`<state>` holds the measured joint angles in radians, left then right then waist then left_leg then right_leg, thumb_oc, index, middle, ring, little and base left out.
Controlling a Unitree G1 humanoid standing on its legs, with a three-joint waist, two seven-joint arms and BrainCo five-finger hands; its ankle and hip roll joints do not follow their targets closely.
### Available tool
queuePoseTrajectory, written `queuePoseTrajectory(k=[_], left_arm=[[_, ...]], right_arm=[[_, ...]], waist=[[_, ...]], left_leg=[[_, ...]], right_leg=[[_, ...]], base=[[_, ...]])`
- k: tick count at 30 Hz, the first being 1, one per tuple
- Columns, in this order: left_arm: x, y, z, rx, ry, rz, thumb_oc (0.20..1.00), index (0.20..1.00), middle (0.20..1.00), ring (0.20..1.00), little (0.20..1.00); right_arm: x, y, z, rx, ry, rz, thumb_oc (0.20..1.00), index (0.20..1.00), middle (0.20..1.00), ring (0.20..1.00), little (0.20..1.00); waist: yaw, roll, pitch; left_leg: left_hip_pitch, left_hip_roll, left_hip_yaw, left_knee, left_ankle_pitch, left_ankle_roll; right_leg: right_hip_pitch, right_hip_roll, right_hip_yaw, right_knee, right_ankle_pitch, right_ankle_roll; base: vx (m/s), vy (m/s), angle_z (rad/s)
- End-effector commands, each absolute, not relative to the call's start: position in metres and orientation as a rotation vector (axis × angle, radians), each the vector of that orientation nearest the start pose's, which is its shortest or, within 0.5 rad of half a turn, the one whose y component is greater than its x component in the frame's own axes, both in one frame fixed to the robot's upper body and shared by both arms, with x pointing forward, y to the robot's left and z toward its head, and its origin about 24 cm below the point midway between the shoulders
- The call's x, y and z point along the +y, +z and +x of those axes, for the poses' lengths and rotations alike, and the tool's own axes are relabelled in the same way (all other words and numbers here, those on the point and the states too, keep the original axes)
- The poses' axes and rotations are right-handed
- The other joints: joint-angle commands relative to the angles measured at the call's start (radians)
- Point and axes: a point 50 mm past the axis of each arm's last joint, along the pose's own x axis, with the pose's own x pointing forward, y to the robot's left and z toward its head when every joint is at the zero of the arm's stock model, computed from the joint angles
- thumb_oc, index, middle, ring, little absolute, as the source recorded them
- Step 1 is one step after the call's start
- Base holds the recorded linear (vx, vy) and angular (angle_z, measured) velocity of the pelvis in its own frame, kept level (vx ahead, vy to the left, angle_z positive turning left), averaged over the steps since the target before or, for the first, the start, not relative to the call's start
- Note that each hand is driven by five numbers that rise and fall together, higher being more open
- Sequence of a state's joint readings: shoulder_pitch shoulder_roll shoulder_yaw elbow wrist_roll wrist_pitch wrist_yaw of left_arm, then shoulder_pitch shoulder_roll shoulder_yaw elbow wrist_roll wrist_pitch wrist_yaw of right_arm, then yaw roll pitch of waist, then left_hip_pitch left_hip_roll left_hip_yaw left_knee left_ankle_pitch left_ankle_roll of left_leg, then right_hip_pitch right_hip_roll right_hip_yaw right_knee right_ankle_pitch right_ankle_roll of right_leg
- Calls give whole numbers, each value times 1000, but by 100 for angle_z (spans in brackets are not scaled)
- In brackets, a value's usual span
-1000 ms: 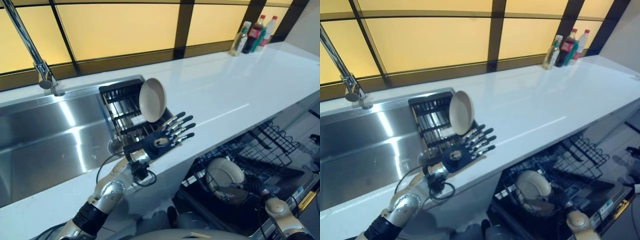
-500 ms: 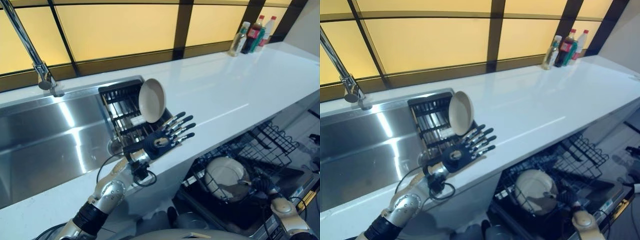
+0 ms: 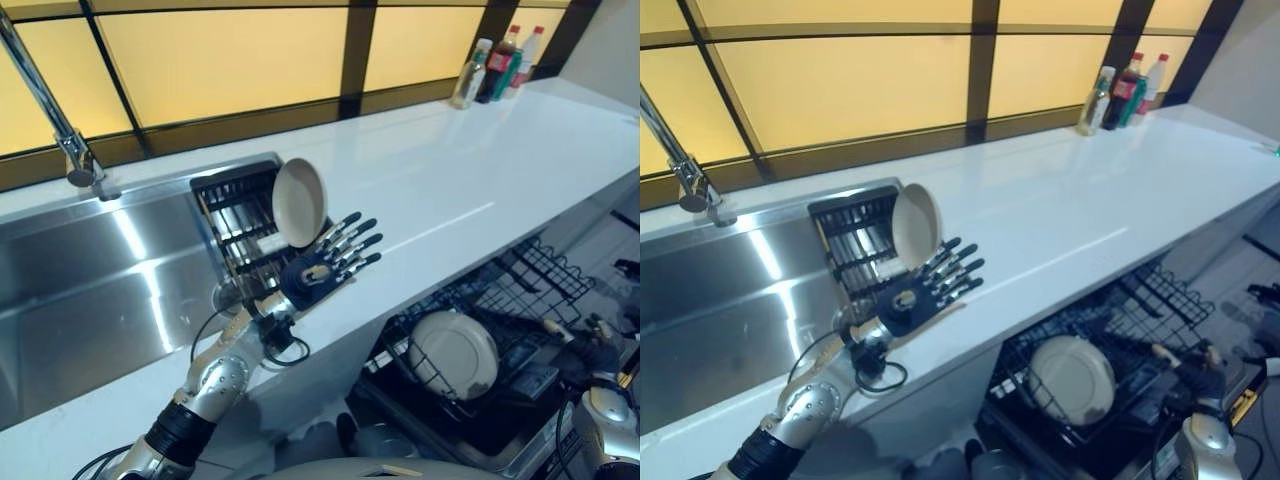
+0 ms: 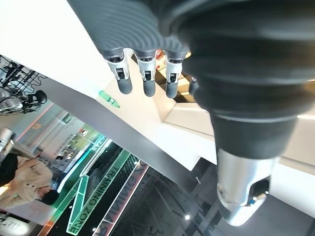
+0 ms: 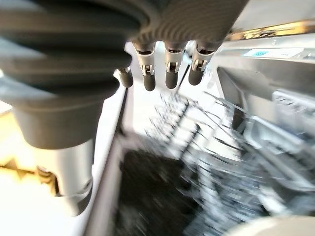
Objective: Pick up plates and place into dishwasher.
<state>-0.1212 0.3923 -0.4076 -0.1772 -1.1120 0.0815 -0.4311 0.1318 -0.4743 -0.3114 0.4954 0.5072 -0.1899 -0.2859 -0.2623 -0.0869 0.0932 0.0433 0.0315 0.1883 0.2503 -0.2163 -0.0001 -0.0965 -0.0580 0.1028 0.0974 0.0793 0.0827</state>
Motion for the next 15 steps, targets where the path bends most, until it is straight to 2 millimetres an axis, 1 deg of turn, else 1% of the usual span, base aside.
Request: queuePoseTrajectory(k=[1, 3, 4, 5, 6, 8, 9, 12, 15], left_arm=[[90, 126, 240, -201, -963, -726, 1000, 1000, 1000, 1000, 1000], [88, 127, 240, -206, -965, -730, 1000, 1000, 1000, 1000, 1000], [86, 128, 240, -209, -969, -731, 1000, 1000, 1000, 1000, 1000], [82, 129, 238, -215, -973, -730, 1000, 1000, 1000, 1000, 1000], [80, 130, 237, -221, -974, -727, 1000, 1000, 1000, 1000, 1000], [77, 132, 235, -243, -975, -722, 1000, 1000, 1000, 1000, 1000], [76, 133, 234, -256, -973, -721, 1000, 1000, 1000, 1000, 1000], [77, 138, 235, -296, -968, -712, 1000, 1000, 1000, 1000, 1000], [75, 146, 236, -344, -965, -657, 1000, 1000, 1000, 1000, 1000]], right_arm=[[-388, 47, 177, -159, -1075, 205, 1000, 1000, 1000, 1000, 1000], [-391, 62, 172, -297, -1173, 309, 1000, 1000, 1000, 1000, 1000], [-391, 69, 173, -347, -1186, 328, 1000, 1000, 1000, 1000, 1000], [-384, 82, 178, -409, -1183, 333, 1000, 1000, 1000, 1000, 1000], [-378, 91, 182, -454, -1162, 328, 1000, 1000, 1000, 1000, 1000], [-356, 116, 191, -547, -1102, 312, 1000, 1000, 1000, 1000, 1000], [-348, 124, 192, -595, -1076, 300, 1000, 1000, 1000, 1000, 1000], [-329, 141, 188, -731, -1007, 294, 1000, 1000, 1000, 1000, 1000], [-311, 149, 196, -771, -834, 310, 1000, 1000, 1000, 1000, 1000]], waist=[[-15, 50, -9], [-13, 59, -17], [-11, 63, -20], [-10, 69, -23], [-9, 73, -26], [-9, 79, -33], [-9, 82, -37], [-11, 91, -49], [-7, 95, -56]], left_leg=[[51, -8, 23, -148, 45, 89], [50, -12, 17, -151, 45, 89], [49, -14, 12, -153, 47, 89], [48, -17, 5, -158, 51, 87], [47, -19, 0, -161, 55, 86], [43, -23, -7, -165, 64, 85], [40, -25, -8, -166, 66, 85], [38, -32, -13, -174, 71, 87], [35, -40, -23, -182, 79, 86]], right_leg=[[-61, 6, 16, 107, 4, 83], [-56, 6, 16, 105, 4, 81], [-54, 6, 16, 103, 4, 79], [-50, 7, 19, 100, 4, 77], [-48, 8, 21, 98, 3, 75], [-44, 9, 27, 94, -4, 68], [-43, 9, 29, 94, -9, 64], [-46, 10, 35, 101, -15, 59], [-47, 11, 40, 105, -10, 57]], base=[[-4, 59, -4], [-3, 51, -1], [-12, 49, 1], [-17, 45, 1], [-21, 45, 0], [-30, 57, 1], [-33, 69, 3], [-25, 70, 3], [-21, 58, 1]])
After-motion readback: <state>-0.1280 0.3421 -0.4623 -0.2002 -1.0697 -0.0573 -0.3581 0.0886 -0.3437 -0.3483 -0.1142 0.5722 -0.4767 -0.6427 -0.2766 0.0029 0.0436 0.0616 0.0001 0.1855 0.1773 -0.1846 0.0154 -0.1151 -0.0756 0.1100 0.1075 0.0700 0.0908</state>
